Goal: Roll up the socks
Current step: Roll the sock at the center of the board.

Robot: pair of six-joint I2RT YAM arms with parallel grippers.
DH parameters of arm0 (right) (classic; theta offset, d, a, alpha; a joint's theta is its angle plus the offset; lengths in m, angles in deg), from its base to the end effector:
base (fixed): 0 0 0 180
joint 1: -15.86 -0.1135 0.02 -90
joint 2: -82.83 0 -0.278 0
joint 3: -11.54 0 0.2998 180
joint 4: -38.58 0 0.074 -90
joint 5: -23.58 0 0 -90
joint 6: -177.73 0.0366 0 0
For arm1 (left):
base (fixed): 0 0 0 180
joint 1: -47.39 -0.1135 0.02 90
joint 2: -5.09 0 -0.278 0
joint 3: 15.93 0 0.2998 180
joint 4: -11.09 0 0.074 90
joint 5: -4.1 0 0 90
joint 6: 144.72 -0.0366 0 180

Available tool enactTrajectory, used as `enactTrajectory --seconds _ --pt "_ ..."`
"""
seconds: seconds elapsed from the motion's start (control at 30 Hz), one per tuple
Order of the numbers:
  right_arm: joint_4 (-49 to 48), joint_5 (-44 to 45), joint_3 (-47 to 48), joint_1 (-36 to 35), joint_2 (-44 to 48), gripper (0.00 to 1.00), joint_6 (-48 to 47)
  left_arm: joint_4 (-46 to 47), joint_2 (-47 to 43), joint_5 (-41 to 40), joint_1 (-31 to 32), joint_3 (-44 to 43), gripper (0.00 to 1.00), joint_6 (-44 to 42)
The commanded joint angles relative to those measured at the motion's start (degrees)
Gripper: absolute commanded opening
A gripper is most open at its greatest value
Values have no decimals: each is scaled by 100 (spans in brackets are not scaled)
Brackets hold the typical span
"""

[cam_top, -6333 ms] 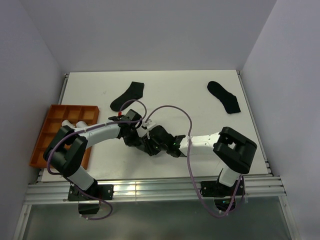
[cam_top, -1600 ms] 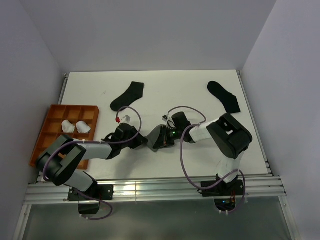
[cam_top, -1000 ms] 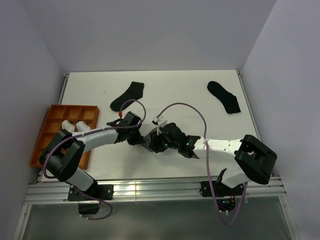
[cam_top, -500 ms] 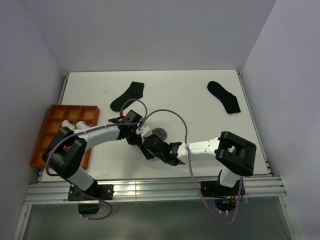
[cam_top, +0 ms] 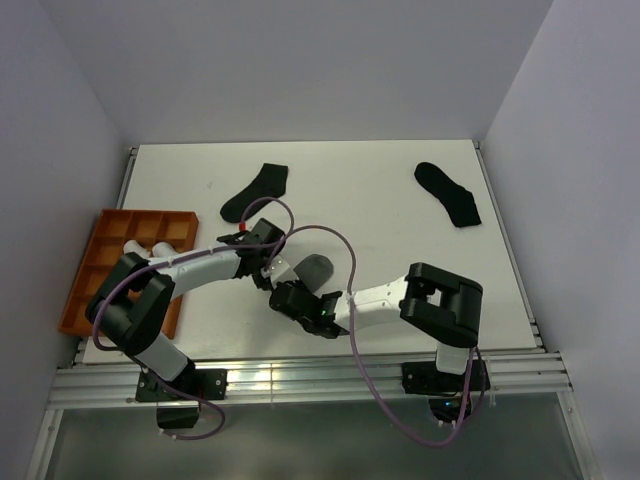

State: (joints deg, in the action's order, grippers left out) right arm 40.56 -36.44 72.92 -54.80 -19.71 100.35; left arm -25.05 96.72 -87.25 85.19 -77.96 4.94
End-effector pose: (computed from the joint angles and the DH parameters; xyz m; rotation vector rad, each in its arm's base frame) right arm 0.1442 0.3555 0.1153 -0.8427 2.0445 0.1930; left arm 0.2645 -0.2040 0.1425 -0.5404 2.7606 -0.4326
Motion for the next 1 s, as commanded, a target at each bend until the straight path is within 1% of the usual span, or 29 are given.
enactTrajectory --seconds 0.0,0.03,0.07,0.13,0.17,0.2,0.3,0.33,0.4,0.43,0.47,0.5,0.53,0.57,0.6,0.63,0.67,0.73,0.77,0.8,0.83,0.9,0.93,0.97 --pt "437 500 78 60 -354 22 100 -546 56 -103 -45 249 19 -130" --pt "481 492 87 78 -380 18 109 -537 -13 -103 -62 284 20 -130" --pt "508 474 96 121 -424 10 126 -528 -49 -94 -80 362 20 -121" --pt "517 360 113 166 -460 3 126 -476 -137 -85 -141 425 20 -113" --pt "499 264 104 183 -425 0 109 -458 -172 -77 -159 451 23 -130" --pt "430 2 52 192 -398 0 109 -406 -198 -85 -194 451 25 -113" --pt "245 -736 -167 350 -74 0 196 -256 -330 -85 -212 469 40 -95" --pt "166 -1339 -220 429 5 0 240 -151 -426 -94 -220 460 50 -51" --pt "121 -1922 -326 727 208 0 355 -37 -523 -77 -238 478 62 -42" --pt "113 -2474 -361 833 269 0 398 42 -611 -42 -256 478 67 -51" --pt "104 -2853 -396 938 366 0 460 43 -673 -50 -264 486 67 -25" --pt "112 -3144 -423 1192 410 0 521 87 -752 -85 -273 495 68 2" --pt "95 -3399 -440 1316 437 0 557 139 -970 -164 -273 513 69 72" --pt "86 -3976 -458 1439 489 0 618 270 -1103 -234 -273 626 69 107" --pt "69 -4200 -493 1640 498 0 671 341 -1252 -304 -282 705 70 168" --pt "16 -4471 -502 1738 507 0 715 420 -1575 -401 -291 784 71 273" --pt "-10 -4961 -511 1835 446 0 837 612 -1761 -454 -300 985 72 327" --pt "-72 -5448 -467 2124 314 0 969 815 -2287 -551 -343 1275 74 432" --pt "-116 -5650 -467 2213 175 0 1109 947 -2447 -534 -344 1373 74 415" --pt "-177 -6148 -441 2301 104 0 1198 1244 -2579 -481 -352 1470 75 389" --pt "-291 -6362 -423 2389 16 0 1294 1412 -2815 -420 -352 1558 76 319" --pt "-449 -6758 -414 2652 -222 0 1654 1746 -2967 -148 -352 1848 76 248" --pt "-702 -7177 -414 2740 -301 0 1786 1913 -3037 -69 -344 1927 75 265" --pt "-827 -7338 -423 2924 -467 0 2049 2046 -3055 -7 -344 2093 75 292"
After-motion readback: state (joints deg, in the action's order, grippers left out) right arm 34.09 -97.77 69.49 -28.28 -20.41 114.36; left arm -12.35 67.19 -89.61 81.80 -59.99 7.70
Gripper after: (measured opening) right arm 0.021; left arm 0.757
